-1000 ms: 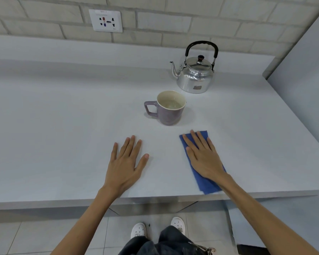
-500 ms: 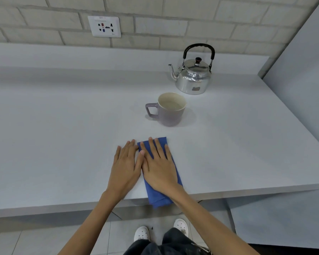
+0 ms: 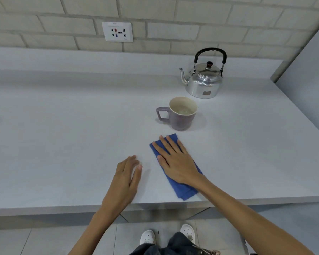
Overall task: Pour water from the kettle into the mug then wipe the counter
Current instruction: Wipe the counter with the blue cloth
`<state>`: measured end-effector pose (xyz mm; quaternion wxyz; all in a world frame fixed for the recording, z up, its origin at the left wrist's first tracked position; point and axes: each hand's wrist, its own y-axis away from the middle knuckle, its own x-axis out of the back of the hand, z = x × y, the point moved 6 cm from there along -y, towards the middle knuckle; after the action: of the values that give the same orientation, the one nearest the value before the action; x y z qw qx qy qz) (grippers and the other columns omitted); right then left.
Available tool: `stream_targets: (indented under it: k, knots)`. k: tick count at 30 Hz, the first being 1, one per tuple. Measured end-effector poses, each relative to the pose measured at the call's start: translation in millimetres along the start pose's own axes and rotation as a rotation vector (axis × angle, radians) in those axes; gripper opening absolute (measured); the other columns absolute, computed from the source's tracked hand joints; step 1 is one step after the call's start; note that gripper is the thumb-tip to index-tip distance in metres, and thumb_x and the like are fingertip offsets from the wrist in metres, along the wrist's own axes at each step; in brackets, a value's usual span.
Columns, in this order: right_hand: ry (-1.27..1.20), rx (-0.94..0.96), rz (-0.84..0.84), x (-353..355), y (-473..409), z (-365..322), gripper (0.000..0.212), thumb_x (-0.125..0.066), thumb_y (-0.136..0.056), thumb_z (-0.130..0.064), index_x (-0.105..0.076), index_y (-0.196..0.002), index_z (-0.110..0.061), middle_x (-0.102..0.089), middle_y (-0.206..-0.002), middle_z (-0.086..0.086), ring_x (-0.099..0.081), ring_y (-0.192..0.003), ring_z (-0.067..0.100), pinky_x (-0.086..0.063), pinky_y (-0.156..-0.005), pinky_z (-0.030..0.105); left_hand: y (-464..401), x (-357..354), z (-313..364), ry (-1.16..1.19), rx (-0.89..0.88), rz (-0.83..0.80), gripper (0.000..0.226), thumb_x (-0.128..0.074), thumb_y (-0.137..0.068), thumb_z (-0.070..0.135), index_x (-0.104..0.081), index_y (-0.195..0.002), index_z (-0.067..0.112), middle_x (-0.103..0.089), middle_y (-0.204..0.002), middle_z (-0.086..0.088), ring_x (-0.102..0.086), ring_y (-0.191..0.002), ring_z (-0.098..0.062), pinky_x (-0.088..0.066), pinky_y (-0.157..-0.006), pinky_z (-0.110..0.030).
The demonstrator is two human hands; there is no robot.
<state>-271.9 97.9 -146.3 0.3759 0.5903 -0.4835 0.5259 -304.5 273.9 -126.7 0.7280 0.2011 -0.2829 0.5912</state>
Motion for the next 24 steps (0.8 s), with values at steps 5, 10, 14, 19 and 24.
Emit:
stream_targets:
  k: [5, 10, 14, 19, 24]
  knots:
    - [-0.082, -0.171, 0.038, -8.5, -31.8, -30.0, 0.053, -0.016, -0.102, -0.037, -0.008, -0.152, -0.025, -0.003, -0.162, 0.005, 0.005, -0.149, 0.022, 0.009, -0.118, 0.044, 6.8, 5.4, 4.9, -0.058, -0.003, 0.017, 0.027, -0.047, -0.096, 0.027, -0.059, -0.116, 0.013, -0.051, -0.137, -0.004, -0.039, -0.129, -0.014, -0.026, -0.103, -0.018]
    - [-0.138, -0.261, 0.002, -17.2, -44.1, -60.2, 0.055, -0.013, -0.102, -0.041, -0.004, -0.152, -0.022, 0.003, -0.162, 0.009, 0.008, -0.148, 0.026, 0.012, -0.116, 0.049, 14.0, 7.2, 11.8, -0.129, 0.042, 0.093, 0.025, -0.057, -0.092, 0.023, -0.066, -0.108, 0.005, -0.056, -0.123, -0.009, -0.042, -0.111, -0.018, -0.031, -0.091, -0.021]
    - [-0.175, -0.179, -0.019, 5.5, -63.1, -44.3, 0.051, -0.024, -0.102, -0.038, -0.022, -0.149, -0.018, -0.034, -0.149, 0.01, -0.023, -0.138, 0.03, -0.018, -0.11, 0.045, 17.5, 3.2, 17.2, -0.125, 0.153, 0.096, 0.028, -0.068, -0.085, 0.028, -0.064, -0.098, 0.005, -0.046, -0.103, -0.002, -0.034, -0.095, -0.015, -0.032, -0.081, -0.022]
    - [-0.263, -0.11, -0.128, 27.7, -88.0, -28.9, 0.031, -0.046, -0.098, -0.031, -0.056, -0.122, -0.014, -0.048, -0.12, 0.007, -0.035, -0.118, 0.024, -0.025, -0.091, 0.036, 15.7, -0.8, 21.2, 0.005, 0.289, 0.032, 0.011, -0.067, -0.086, 0.015, -0.057, -0.085, 0.009, -0.056, -0.08, 0.0, -0.053, -0.07, -0.011, -0.036, -0.056, -0.015]
    - [-0.38, -0.116, -0.112, 42.5, -105.3, -31.6, 0.014, -0.056, -0.092, -0.018, -0.066, -0.1, -0.012, -0.058, -0.109, 0.008, -0.039, -0.113, 0.025, -0.028, -0.09, 0.039, 13.4, 8.4, 16.5, 0.107, 0.385, 0.005, 0.009, -0.07, -0.083, 0.013, -0.062, -0.084, 0.007, -0.064, -0.067, -0.001, -0.06, -0.061, -0.01, -0.036, -0.051, -0.013]
